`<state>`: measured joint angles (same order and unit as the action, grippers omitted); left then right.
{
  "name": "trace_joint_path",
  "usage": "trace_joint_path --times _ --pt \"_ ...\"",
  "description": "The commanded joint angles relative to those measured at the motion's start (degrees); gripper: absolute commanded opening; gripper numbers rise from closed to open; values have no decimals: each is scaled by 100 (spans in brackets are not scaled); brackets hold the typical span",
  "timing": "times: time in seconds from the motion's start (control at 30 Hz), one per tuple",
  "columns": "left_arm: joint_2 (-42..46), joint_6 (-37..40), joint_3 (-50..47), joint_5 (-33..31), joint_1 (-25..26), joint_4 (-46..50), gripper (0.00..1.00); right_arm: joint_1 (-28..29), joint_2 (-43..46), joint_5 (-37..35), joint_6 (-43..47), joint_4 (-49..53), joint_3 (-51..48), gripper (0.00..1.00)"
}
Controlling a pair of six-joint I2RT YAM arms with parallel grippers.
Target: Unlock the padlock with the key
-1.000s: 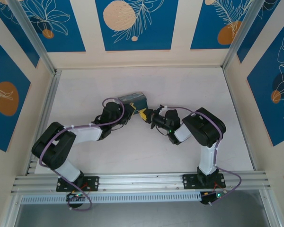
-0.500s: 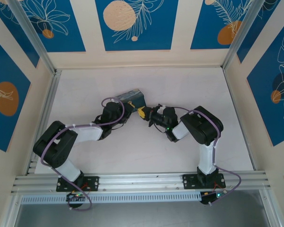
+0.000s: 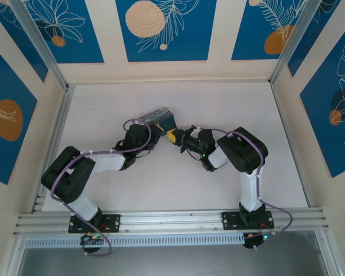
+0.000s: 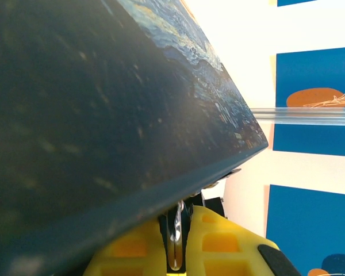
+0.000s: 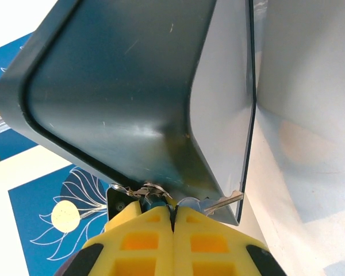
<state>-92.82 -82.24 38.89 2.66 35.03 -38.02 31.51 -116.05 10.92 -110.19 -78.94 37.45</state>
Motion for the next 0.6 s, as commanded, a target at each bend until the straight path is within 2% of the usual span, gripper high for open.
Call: trace_joint_path --times 0.0,0.2,0.33,0.57 --pt "202 -49 145 1062 363 -814 0 45 -184 619 513 -40 320 0" --pt "202 -56 103 1035 390 -821 0 0 -445 1293 869 -116 769 0" --pt "202 -46 68 983 391 -830 0 90 -394 1290 672 -120 873 0" --pt "116 -35 118 966 387 -829 0 180 -161 1602 902 -116 1155 0"
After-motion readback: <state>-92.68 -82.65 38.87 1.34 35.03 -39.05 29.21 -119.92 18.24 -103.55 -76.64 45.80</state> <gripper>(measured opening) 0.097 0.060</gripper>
